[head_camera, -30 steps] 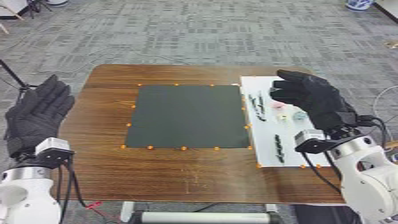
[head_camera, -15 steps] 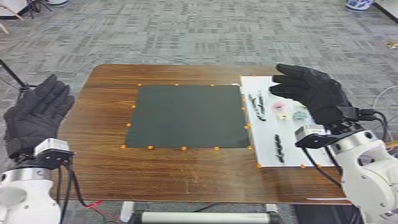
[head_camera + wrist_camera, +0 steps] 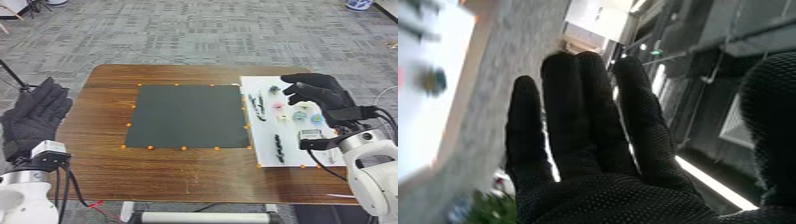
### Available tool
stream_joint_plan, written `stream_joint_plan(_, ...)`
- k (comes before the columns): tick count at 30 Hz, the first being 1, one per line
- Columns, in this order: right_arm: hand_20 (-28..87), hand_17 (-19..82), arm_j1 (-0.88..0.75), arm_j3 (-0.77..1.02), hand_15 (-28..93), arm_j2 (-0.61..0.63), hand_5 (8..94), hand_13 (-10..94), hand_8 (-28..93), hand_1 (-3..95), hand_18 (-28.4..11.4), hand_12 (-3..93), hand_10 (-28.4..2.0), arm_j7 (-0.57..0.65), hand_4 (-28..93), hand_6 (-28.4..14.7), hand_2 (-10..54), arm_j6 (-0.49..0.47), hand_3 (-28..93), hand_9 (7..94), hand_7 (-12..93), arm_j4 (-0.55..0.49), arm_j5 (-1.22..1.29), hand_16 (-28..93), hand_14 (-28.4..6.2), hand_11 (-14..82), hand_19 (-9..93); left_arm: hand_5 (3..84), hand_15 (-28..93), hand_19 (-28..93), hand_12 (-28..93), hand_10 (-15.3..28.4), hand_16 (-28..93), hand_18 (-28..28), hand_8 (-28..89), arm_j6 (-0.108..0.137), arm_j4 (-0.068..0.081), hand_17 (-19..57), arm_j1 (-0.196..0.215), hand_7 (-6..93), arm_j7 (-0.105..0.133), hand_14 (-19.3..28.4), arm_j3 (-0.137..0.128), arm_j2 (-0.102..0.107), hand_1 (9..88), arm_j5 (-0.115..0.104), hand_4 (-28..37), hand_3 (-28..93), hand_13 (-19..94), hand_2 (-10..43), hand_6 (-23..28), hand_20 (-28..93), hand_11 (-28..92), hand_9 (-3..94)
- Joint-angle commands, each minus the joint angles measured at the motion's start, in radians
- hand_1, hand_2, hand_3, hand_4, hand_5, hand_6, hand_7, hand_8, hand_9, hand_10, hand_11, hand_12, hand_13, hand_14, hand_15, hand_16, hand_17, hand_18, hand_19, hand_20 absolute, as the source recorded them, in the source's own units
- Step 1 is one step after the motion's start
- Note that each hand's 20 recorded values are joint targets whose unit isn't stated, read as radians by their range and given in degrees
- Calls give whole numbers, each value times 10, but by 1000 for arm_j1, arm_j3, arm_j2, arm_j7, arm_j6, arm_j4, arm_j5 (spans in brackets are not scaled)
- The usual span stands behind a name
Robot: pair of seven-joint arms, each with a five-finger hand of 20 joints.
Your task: Arrange flowers
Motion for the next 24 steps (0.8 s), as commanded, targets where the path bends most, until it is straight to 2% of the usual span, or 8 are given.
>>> stream_joint_plan(1,470,181,-12,26,776,64,469,407,-92,168,-218,537,-190,132,-226,-57,-95,-77,724,404,313,-42,-376,530,-188,574,703,440,218,346,102,149,-35,151,-74,8,-13,-55,28,90,4,147,-18,-11,260,-26,-281,763,248,131,94,92,191,337)
stream_joint_plan(4,525,214,-15,-17,817,104,443,431,-128,171,-225,595,-193,231,-238,-62,-95,-90,701,406,401,-65,-617,587,-194,616,754,442,224,348,103,149,-35,152,-75,13,-20,-56,43,92,11,149,-30,-16,261,-37,-282,762,251,132,95,93,194,340)
stream_joint_plan(7,534,226,-61,-49,818,153,436,445,-140,174,-233,597,-199,304,-242,-73,-95,4,696,409,441,-82,-785,595,-198,614,760,443,227,349,103,150,-36,153,-75,16,-22,-57,46,94,12,149,-29,-15,260,-45,-281,762,253,133,94,94,196,343)
stream_joint_plan(9,538,237,-77,-73,820,178,448,463,-150,174,-238,592,-199,374,-240,-77,-95,12,695,426,470,-93,-899,594,-195,618,768,444,230,350,103,151,-37,153,-76,16,-23,-57,50,95,10,149,-28,-15,260,-44,-281,762,255,133,95,95,197,344)
stream_joint_plan(12,539,247,-83,-107,823,199,458,478,-162,166,-241,593,-199,478,-241,-78,-95,-101,687,443,493,-115,-984,599,-198,620,779,445,233,351,105,151,-37,154,-76,41,-23,-58,41,96,16,151,-25,-8,261,-60,-281,761,257,135,96,96,199,346)
stream_joint_plan(14,539,247,-83,-141,819,216,461,479,-165,146,-246,598,-207,524,-234,-83,-95,-147,678,444,480,-120,-1004,605,-202,610,781,448,243,354,107,153,-35,155,-76,36,-23,-58,40,98,24,153,-29,-8,261,-75,-281,762,262,135,97,97,206,351)
stream_joint_plan(20,521,244,45,-324,806,235,477,476,-144,145,-267,598,-235,680,-214,-99,-95,-318,653,446,442,-98,-982,598,-221,588,783,453,256,360,109,154,-39,157,-78,37,-23,-59,44,102,18,155,-33,-10,261,-74,-282,763,264,138,99,100,212,354)
stream_joint_plan(24,500,243,80,-377,797,237,493,476,-130,159,-279,593,-248,727,-212,-110,-95,-359,639,448,438,-87,-924,579,-234,579,777,454,260,362,109,155,-42,157,-78,35,-20,-59,36,103,19,155,-28,-6,262,-78,-282,762,264,139,100,101,214,355)
